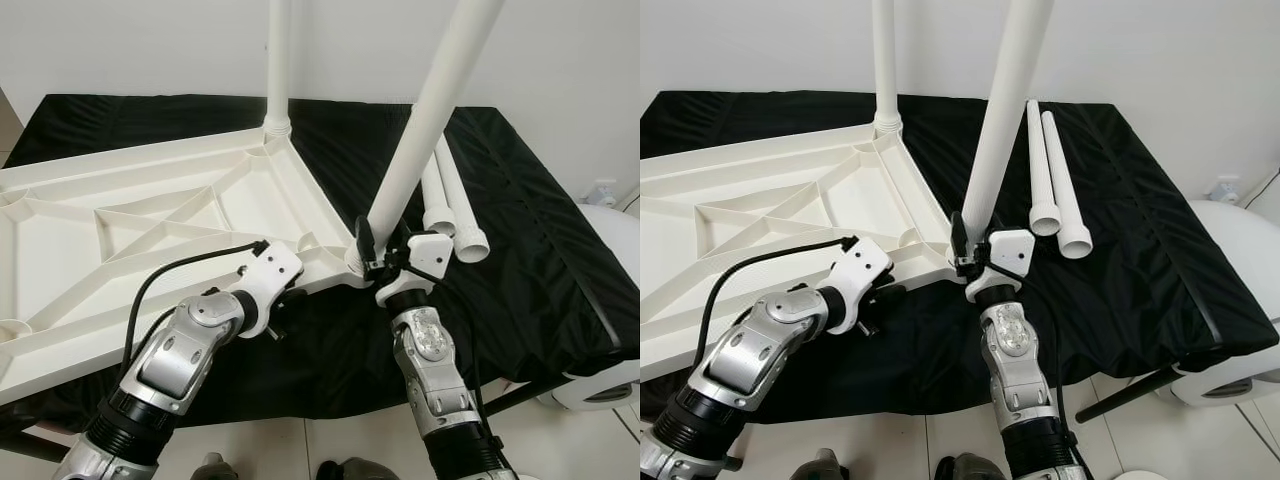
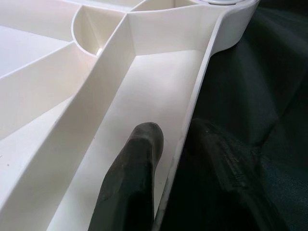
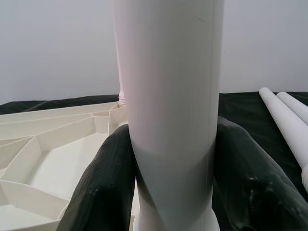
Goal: Building children table
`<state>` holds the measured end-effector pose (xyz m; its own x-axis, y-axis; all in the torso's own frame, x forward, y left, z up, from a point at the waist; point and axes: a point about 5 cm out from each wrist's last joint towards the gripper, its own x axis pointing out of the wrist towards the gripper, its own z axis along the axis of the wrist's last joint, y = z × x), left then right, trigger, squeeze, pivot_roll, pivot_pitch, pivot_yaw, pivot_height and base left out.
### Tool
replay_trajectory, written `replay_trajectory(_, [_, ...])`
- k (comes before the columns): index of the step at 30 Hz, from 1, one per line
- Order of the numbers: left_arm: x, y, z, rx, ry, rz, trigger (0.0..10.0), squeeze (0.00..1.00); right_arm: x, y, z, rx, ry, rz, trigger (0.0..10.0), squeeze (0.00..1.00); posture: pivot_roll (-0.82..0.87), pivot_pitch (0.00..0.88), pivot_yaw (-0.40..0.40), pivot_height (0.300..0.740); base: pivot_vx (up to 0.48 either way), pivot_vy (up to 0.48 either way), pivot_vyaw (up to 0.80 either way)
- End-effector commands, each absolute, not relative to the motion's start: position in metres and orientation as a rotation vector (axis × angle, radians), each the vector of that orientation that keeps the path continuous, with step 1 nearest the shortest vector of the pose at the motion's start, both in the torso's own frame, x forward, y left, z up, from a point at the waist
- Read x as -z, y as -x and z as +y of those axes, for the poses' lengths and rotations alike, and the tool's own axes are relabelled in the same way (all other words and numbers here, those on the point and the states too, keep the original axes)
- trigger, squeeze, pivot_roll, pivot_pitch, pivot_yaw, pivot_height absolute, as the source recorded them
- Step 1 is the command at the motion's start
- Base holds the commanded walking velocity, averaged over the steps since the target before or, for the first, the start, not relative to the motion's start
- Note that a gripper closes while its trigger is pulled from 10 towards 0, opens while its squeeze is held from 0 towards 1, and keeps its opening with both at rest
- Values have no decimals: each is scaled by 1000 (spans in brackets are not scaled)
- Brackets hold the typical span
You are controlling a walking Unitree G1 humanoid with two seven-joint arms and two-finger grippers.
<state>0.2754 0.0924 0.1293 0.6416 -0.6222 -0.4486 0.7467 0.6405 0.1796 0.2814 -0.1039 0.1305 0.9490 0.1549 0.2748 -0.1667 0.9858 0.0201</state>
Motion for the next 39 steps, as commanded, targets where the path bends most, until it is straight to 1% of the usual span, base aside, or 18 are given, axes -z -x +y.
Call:
replay_trajectory(1, [-152, -284, 96, 737, -397, 254, 10000, 0, -86, -272, -126, -53, -42, -67, 10000, 0, 72, 37, -73, 740, 0, 0, 0])
replay_trajectory(2, [-152, -283, 96, 738, -397, 254, 10000, 0, -84, -273, -130, -24, -59, -54, 10000, 0, 73, 36, -72, 740, 0, 0, 0])
replay_trajectory(5, [-152, -283, 95, 743, -399, 254, 10000, 0, -85, -278, -133, -14, -72, -58, 10000, 0, 72, 33, -68, 740, 0, 0, 0])
replay_trajectory(12, [-152, -283, 94, 751, -404, 253, 10000, 0, -114, -292, -132, -49, -76, -169, 10000, 0, 74, 24, -66, 740, 0, 0, 0])
replay_trajectory(13, [-152, -284, 94, 752, -407, 252, 10000, 0, -138, -298, -131, -66, -71, -259, 10000, 0, 73, 19, -68, 740, 0, 0, 0])
replay_trajectory(14, [-152, -284, 94, 752, -407, 252, 10000, 0, -138, -298, -131, -66, -71, -259, 10000, 0, 73, 19, -68, 740, 0, 0, 0])
replay_trajectory(17, [-152, -284, 94, 751, -406, 251, 10000, 0, -167, -303, -129, -83, -74, -364, 10000, 0, 72, 16, -69, 740, 0, 0, 0])
replay_trajectory(22, [-152, -285, 92, 753, -396, 247, 10000, 0, -189, -308, -128, -91, -94, -436, 10000, 0, 69, 12, -71, 740, 0, 0, 0])
replay_trajectory(23, [-152, -285, 92, 754, -391, 246, 10000, 337, -196, -309, -127, -104, -96, -459, 10000, 0, 67, 10, -73, 740, 0, 0, 0])
replay_trajectory(24, [-152, -285, 92, 754, -391, 246, 10000, 337, -196, -309, -127, -104, -96, -459, 10000, 0, 67, 10, -73, 740, 0, 0, 0])
replay_trajectory(25, [-152, -285, 92, 760, -379, 247, 10000, 1000, -200, -310, -127, -112, -92, -472, 10000, 0, 67, 9, -75, 740, 0, 0, 0])
replay_trajectory(28, [-153, -284, 91, 769, -367, 247, 10000, 1000, -201, -311, -127, -120, -83, -477, 10000, 0, 68, 7, -78, 740, 0, 0, 0])
replay_trajectory(34, [-155, -284, 91, 783, -352, 244, 10000, 1000, -187, -313, -133, -112, -53, -418, 10000, 0, 68, 6, -82, 740, 0, 0, 0])
replay_trajectory(38, [-155, -283, 90, 795, -370, 240, 10000, 1000, -184, -315, -137, -110, -27, -403, 10000, 0, 68, 4, -82, 740, 0, 0, 0])
replay_trajectory(39, [-156, -283, 90, 798, -375, 239, 10000, 0, -183, -316, -138, -110, -21, -399, 10000, 0, 68, 4, -82, 740, 0, 0, 0])
